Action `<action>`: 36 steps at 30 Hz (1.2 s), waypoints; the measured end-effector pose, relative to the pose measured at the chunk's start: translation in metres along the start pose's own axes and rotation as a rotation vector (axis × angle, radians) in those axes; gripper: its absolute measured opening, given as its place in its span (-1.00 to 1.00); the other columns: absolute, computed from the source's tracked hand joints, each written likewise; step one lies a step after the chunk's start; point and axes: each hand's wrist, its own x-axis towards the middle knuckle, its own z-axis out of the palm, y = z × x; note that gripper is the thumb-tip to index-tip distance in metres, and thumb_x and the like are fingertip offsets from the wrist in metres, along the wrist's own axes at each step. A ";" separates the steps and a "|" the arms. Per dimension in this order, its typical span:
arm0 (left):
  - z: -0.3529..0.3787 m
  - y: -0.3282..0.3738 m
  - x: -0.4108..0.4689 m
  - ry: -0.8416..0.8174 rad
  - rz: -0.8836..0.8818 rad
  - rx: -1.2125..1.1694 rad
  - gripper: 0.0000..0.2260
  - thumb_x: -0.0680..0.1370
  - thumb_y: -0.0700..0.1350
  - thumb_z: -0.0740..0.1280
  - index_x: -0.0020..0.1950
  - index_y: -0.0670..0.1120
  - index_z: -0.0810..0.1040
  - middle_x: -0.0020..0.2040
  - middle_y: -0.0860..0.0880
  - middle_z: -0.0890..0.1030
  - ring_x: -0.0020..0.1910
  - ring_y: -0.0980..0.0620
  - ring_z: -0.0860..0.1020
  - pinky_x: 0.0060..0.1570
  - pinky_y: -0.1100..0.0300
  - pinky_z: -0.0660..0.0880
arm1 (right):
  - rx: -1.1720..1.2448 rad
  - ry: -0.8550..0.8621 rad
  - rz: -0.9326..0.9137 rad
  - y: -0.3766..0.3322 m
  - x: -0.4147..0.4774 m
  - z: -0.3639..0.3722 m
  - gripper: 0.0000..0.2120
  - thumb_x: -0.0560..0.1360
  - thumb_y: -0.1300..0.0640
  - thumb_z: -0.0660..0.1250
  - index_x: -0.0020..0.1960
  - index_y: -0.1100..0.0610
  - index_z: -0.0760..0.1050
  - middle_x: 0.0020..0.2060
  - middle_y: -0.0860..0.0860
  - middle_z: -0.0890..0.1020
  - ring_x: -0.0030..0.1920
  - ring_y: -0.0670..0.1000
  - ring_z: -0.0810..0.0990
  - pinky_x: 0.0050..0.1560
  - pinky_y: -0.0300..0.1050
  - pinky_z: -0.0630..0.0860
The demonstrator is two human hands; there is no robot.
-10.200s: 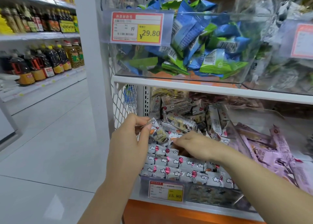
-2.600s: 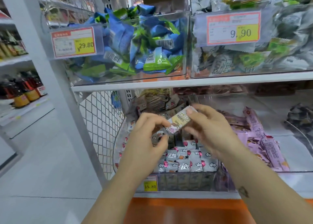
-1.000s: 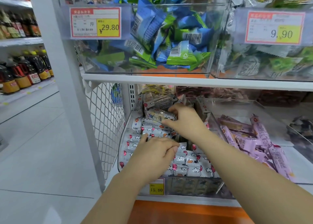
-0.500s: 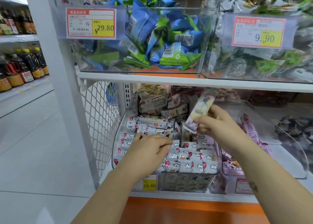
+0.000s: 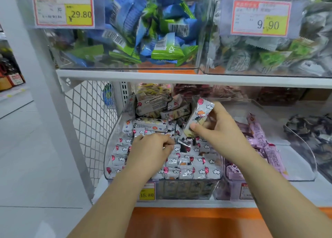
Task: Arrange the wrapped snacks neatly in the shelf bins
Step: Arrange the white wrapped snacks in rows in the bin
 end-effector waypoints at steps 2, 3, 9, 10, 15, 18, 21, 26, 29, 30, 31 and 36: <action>0.002 -0.001 0.000 0.019 0.009 0.025 -0.85 0.57 0.02 0.25 0.04 0.13 0.60 -0.16 0.19 0.60 -0.20 0.15 0.46 0.18 0.11 0.37 | -0.012 0.015 -0.022 -0.002 0.001 0.001 -0.59 0.44 0.09 0.40 0.19 -0.05 0.30 -0.38 -0.02 0.48 -0.36 -0.06 0.45 -0.23 -0.07 0.47; 0.002 -0.002 -0.001 0.021 0.011 0.031 -0.86 0.58 0.01 0.24 0.02 0.11 0.60 -0.26 0.21 0.54 -0.23 0.15 0.44 0.17 0.11 0.36 | -0.023 0.015 -0.032 -0.004 0.001 0.001 -0.58 0.45 0.08 0.39 0.21 -0.11 0.28 -0.39 -0.05 0.49 -0.36 -0.07 0.46 -0.23 -0.07 0.48; 0.003 -0.006 -0.003 0.040 0.021 0.107 -0.86 0.60 0.02 0.20 -0.03 0.09 0.54 -0.34 0.12 0.54 -0.30 0.10 0.42 0.21 0.08 0.32 | -0.082 -0.037 -0.100 -0.006 0.002 0.010 -0.72 0.46 0.09 0.38 0.12 -0.10 0.40 -0.25 -0.02 0.55 -0.24 -0.10 0.50 -0.14 -0.21 0.43; 0.003 -0.006 -0.003 0.043 0.023 0.115 -0.86 0.60 0.01 0.19 -0.03 0.09 0.54 -0.31 0.10 0.57 -0.30 0.09 0.41 0.20 0.09 0.32 | -0.122 -0.058 -0.106 -0.005 0.002 0.010 -0.71 0.46 0.08 0.39 0.13 -0.08 0.41 -0.23 0.00 0.58 -0.21 -0.09 0.52 -0.12 -0.20 0.44; 0.002 -0.005 -0.004 0.012 0.019 0.135 -0.87 0.61 0.02 0.16 -0.03 0.11 0.49 -0.24 0.07 0.60 -0.19 0.03 0.51 -0.13 0.18 0.28 | -0.294 -0.138 -0.120 -0.003 0.005 0.001 -0.74 0.44 0.04 0.42 0.05 -0.09 0.40 -0.15 -0.01 0.62 -0.13 -0.07 0.57 -0.09 -0.20 0.46; 0.003 -0.007 -0.002 -0.014 0.017 0.135 -0.88 0.61 0.01 0.15 -0.05 0.12 0.47 -0.18 0.06 0.62 -0.15 0.00 0.54 -0.22 0.18 0.35 | -0.347 -0.185 -0.120 -0.004 0.011 -0.006 -0.73 0.42 0.03 0.43 0.05 -0.06 0.41 -0.15 -0.05 0.62 -0.17 -0.10 0.58 -0.15 -0.25 0.48; 0.003 -0.009 0.000 -0.029 0.028 0.137 -0.88 0.62 0.00 0.14 -0.10 0.12 0.41 -0.19 0.06 0.60 -0.20 0.00 0.54 -0.27 0.17 0.42 | -0.366 -0.215 -0.139 -0.005 0.017 -0.008 -0.75 0.41 0.04 0.44 -0.02 -0.08 0.40 -0.20 -0.14 0.59 -0.24 -0.24 0.54 -0.28 -0.46 0.39; 0.003 -0.011 0.003 -0.046 0.049 0.132 -0.87 0.62 0.01 0.13 -0.05 0.11 0.44 -0.24 0.06 0.59 -0.25 0.03 0.53 -0.25 0.16 0.47 | -0.414 -0.244 -0.124 -0.005 0.021 -0.014 -0.79 0.41 0.04 0.46 -0.07 0.02 0.44 -0.20 -0.08 0.59 -0.23 -0.22 0.53 -0.26 -0.40 0.40; 0.002 -0.012 0.003 -0.050 0.052 0.130 -0.87 0.62 0.01 0.13 -0.03 0.09 0.45 -0.25 0.07 0.57 -0.28 0.05 0.50 -0.29 0.18 0.42 | -0.435 -0.290 -0.121 -0.010 0.018 -0.013 -0.78 0.40 0.04 0.46 -0.10 0.04 0.44 -0.20 -0.05 0.59 -0.19 -0.09 0.56 -0.18 -0.20 0.45; 0.002 -0.012 0.003 -0.049 0.053 0.136 -0.87 0.62 0.01 0.13 -0.04 0.10 0.45 -0.26 0.07 0.56 -0.29 0.06 0.48 -0.31 0.18 0.39 | -0.474 -0.335 -0.129 -0.011 0.016 -0.009 -0.78 0.41 0.04 0.46 -0.10 0.06 0.43 -0.21 -0.04 0.59 -0.19 -0.05 0.55 -0.18 -0.16 0.43; 0.002 -0.011 0.002 -0.048 0.055 0.146 -0.88 0.62 0.01 0.13 -0.04 0.11 0.44 -0.26 0.07 0.56 -0.28 0.05 0.48 -0.31 0.18 0.38 | -0.538 -0.388 -0.143 -0.012 0.013 -0.003 -0.78 0.42 0.03 0.44 -0.10 0.08 0.42 -0.20 -0.03 0.59 -0.18 -0.02 0.54 -0.19 -0.14 0.38; 0.002 -0.011 0.003 -0.055 0.058 0.156 -0.87 0.62 -0.01 0.14 -0.13 0.12 0.39 -0.33 0.09 0.50 -0.31 0.06 0.45 -0.32 0.17 0.36 | -0.840 -0.513 -0.161 -0.008 0.013 0.011 -0.73 0.50 -0.07 0.31 0.09 0.07 0.41 -0.17 -0.05 0.58 -0.01 0.04 0.48 0.41 -0.04 0.10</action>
